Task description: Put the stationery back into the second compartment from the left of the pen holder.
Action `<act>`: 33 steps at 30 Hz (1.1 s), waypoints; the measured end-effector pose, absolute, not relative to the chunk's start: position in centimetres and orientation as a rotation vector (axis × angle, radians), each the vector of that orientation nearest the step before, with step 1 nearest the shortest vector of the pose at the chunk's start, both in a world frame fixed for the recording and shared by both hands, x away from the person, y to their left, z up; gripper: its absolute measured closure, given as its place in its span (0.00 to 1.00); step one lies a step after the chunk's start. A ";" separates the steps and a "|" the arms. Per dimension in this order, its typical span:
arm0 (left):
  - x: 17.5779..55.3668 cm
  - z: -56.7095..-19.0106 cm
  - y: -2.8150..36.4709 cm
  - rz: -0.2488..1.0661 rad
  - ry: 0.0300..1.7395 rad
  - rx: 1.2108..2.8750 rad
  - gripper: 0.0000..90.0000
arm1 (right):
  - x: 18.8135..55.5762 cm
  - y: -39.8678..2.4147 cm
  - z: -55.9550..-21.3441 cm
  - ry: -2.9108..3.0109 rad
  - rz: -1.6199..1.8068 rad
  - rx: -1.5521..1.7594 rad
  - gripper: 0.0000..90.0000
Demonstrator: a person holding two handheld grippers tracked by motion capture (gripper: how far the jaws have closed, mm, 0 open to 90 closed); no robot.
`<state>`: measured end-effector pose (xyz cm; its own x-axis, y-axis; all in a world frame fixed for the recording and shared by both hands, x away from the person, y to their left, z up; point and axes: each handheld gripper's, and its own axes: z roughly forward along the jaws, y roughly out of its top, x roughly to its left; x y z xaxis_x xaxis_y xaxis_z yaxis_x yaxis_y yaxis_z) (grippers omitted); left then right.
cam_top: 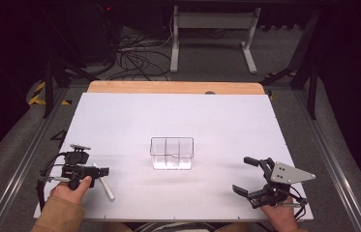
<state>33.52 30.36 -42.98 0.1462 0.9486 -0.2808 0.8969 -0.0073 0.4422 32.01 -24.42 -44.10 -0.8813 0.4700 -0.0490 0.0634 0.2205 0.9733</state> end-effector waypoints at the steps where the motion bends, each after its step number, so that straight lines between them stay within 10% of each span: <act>1: 33.6 -43.0 30.3 0.132 1.765 1.920 0.52 | 32.0 -24.5 -44.1 2.167 1.706 0.499 0.05; 33: 34.7 -44.1 28.4 0.133 1.975 1.933 0.63 | 31.8 -24.9 -43.9 2.149 1.728 0.492 0.05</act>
